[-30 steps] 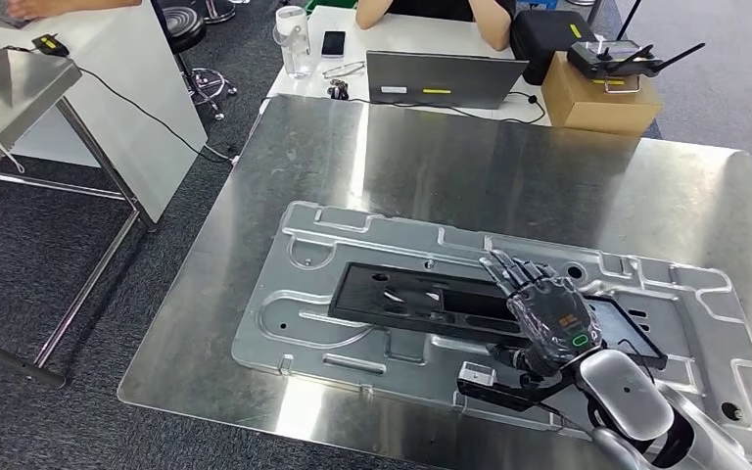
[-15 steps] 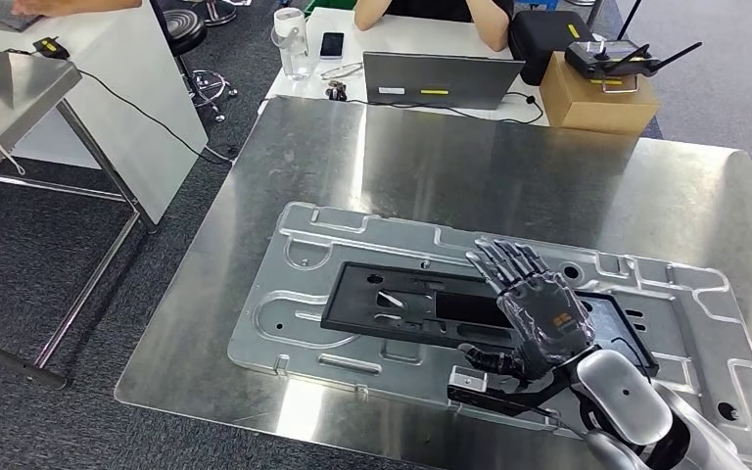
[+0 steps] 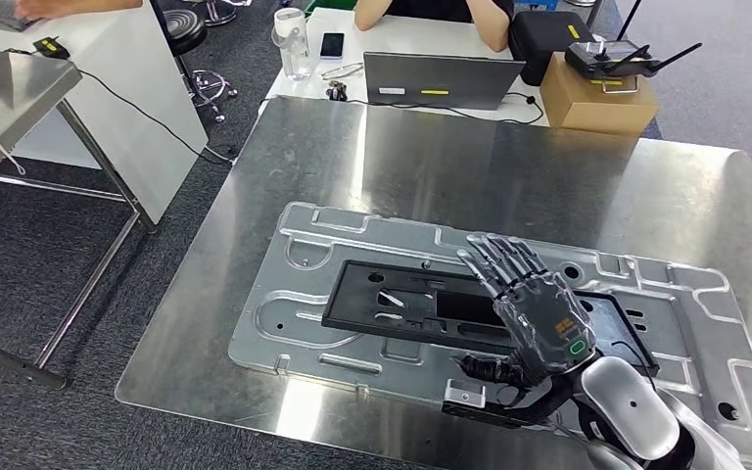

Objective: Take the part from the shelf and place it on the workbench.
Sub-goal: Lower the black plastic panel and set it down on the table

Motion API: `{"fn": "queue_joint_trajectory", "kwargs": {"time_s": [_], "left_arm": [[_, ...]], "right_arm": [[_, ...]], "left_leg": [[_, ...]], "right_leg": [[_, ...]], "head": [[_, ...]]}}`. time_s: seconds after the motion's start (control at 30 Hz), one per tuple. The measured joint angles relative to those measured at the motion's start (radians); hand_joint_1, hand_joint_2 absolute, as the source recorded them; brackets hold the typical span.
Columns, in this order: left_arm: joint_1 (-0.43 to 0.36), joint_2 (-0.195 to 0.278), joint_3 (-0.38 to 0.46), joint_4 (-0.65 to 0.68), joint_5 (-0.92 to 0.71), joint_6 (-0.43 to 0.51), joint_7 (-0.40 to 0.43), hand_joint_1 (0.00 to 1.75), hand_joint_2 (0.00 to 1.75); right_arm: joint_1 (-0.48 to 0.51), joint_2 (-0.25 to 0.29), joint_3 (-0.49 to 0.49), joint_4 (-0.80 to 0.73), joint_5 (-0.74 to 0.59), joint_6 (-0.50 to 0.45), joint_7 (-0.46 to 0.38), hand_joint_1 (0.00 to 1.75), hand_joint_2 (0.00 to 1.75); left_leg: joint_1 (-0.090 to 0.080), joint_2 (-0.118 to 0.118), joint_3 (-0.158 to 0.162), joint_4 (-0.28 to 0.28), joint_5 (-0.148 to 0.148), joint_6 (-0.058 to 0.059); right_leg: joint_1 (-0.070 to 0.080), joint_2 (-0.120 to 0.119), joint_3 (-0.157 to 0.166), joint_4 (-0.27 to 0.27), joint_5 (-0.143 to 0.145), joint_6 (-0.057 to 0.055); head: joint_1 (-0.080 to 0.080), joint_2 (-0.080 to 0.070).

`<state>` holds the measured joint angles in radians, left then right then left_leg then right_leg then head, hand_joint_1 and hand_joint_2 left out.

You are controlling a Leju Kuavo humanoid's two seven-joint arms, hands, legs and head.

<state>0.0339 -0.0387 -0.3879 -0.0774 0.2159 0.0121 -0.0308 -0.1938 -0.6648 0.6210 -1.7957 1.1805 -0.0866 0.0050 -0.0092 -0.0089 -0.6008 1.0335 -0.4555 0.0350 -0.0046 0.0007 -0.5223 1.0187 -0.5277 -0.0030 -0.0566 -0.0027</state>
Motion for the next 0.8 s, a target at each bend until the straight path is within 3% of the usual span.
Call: {"fn": "queue_joint_trajectory", "kwargs": {"time_s": [0.13, 0.2, 0.27, 0.3, 0.33, 0.37, 0.43, 0.47, 0.53, 0.6, 0.63, 0.7, 0.77, 0.8], "left_arm": [[0.001, 0.0, -0.011, 0.0, 0.0, -0.001, 0.002, 0.0, 0.0], [0.0, -0.001, -0.013, 0.0, 0.0, -0.003, 0.005, 0.0, 0.0], [0.0, -0.001, -0.014, 0.0, -0.001, -0.005, 0.006, 0.0, 0.0], [0.0, -0.001, -0.016, 0.0, -0.001, -0.006, 0.007, 0.0, 0.0], [0.0, -0.001, -0.017, 0.0, -0.002, -0.007, 0.008, 0.0, 0.0], [0.001, -0.001, -0.019, 0.0, -0.002, -0.008, 0.009, 0.0, 0.0], [0.001, 0.001, -0.021, 0.0, -0.003, -0.01, 0.009, 0.0, 0.0], [0.001, 0.002, -0.023, 0.0, -0.003, -0.01, 0.01, 0.0, 0.0], [0.001, 0.005, -0.028, 0.0, -0.004, -0.011, 0.011, 0.0, 0.0], [0.003, 0.005, -0.034, 0.0, -0.004, -0.012, 0.013, 0.0, 0.0], [0.003, 0.005, -0.036, 0.0, -0.004, -0.012, 0.014, 0.0, 0.0], [0.004, 0.006, -0.038, 0.0, -0.006, -0.012, 0.015, 0.0, 0.0], [0.003, 0.006, -0.038, 0.0, -0.007, -0.012, 0.016, 0.0, 0.0], [0.003, 0.006, -0.039, 0.0, -0.007, -0.013, 0.016, 0.0, 0.0]], "right_arm": [[0.015, -0.006, 0.001, -0.042, 0.0, -0.028, 0.0, 0.0, 0.0], [0.022, -0.012, 0.001, -0.055, 0.001, -0.037, 0.001, 0.0, 0.0], [0.033, -0.017, 0.001, -0.061, 0.0, -0.041, 0.003, 0.0, 0.0], [0.04, -0.02, 0.001, -0.062, 0.0, -0.043, 0.006, 0.0, 0.0], [0.047, -0.024, 0.001, -0.064, -0.001, -0.045, 0.008, 0.0, 0.0], [0.054, -0.028, 0.001, -0.066, -0.003, -0.047, 0.012, 0.0, 0.0], [0.063, -0.035, 0.001, -0.072, -0.006, -0.055, 0.018, 0.0, 0.0], [0.069, -0.039, 0.001, -0.076, -0.008, -0.058, 0.02, 0.0, 0.0], [0.079, -0.044, 0.0, -0.083, -0.01, -0.063, 0.022, 0.0, 0.0], [0.089, -0.047, -0.002, -0.093, -0.012, -0.068, 0.022, 0.0, 0.0], [0.095, -0.048, -0.005, -0.098, -0.012, -0.072, 0.022, 0.0, 0.0], [0.108, -0.05, -0.012, -0.108, -0.013, -0.077, 0.023, 0.0, 0.0], [0.121, -0.053, -0.018, -0.114, -0.014, -0.079, 0.024, 0.0, 0.0], [0.129, -0.053, -0.02, -0.116, -0.014, -0.08, 0.025, 0.0, 0.0]], "left_leg": [[0.008, 0.003, 0.011, -0.022, 0.014, 0.013], [0.015, 0.007, 0.017, -0.039, 0.023, 0.018], [0.017, 0.009, 0.015, -0.04, 0.025, 0.019], [0.019, 0.009, 0.014, -0.039, 0.025, 0.018], [0.021, 0.009, 0.012, -0.036, 0.026, 0.015], [0.025, 0.009, 0.009, -0.032, 0.025, 0.011], [0.034, 0.007, 0.002, -0.018, 0.023, -0.005], [0.036, 0.006, -0.001, -0.012, 0.022, -0.014], [0.033, 0.001, -0.007, -0.004, 0.026, -0.031], [0.034, -0.001, -0.012, -0.001, 0.031, -0.044], [0.036, 0.0, -0.019, 0.008, 0.019, -0.048], [0.038, 0.004, -0.047, 0.08, -0.051, -0.052], [0.037, 0.005, -0.085, 0.208, -0.14, -0.052], [0.035, 0.005, -0.093, 0.258, -0.163, -0.05]], "right_leg": [[0.001, 0.001, 0.003, 0.009, -0.012, 0.012], [-0.002, 0.001, -0.028, 0.085, -0.068, 0.017], [-0.011, 0.001, -0.084, 0.206, -0.128, 0.027], [-0.017, 0.001, -0.102, 0.246, -0.137, 0.033], [-0.023, 0.0, -0.104, 0.252, -0.125, 0.04], [-0.03, 0.0, -0.087, 0.218, -0.093, 0.047], [-0.04, 0.001, -0.02, 0.088, -0.029, 0.062], [-0.04, 0.005, 0.001, 0.043, -0.009, 0.063], [-0.034, 0.012, 0.006, 0.022, -0.005, 0.052], [-0.034, 0.012, -0.006, 0.024, 0.001, 0.033], [-0.034, 0.01, -0.013, 0.026, 0.006, 0.023], [-0.031, 0.006, -0.031, 0.025, 0.021, 0.003], [-0.023, 0.003, -0.052, 0.027, 0.036, -0.008], [-0.018, 0.002, -0.063, 0.028, 0.043, -0.011]], "head": [[0.0, 0.0], [0.0, 0.0], [0.0, 0.0], [0.0, 0.0], [0.0, 0.0], [0.0, 0.0], [0.001, 0.0], [0.001, 0.0], [0.0, 0.0], [0.0, 0.0], [-0.001, 0.0], [-0.001, 0.0], [-0.001, 0.0], [-0.001, 0.0]]}}
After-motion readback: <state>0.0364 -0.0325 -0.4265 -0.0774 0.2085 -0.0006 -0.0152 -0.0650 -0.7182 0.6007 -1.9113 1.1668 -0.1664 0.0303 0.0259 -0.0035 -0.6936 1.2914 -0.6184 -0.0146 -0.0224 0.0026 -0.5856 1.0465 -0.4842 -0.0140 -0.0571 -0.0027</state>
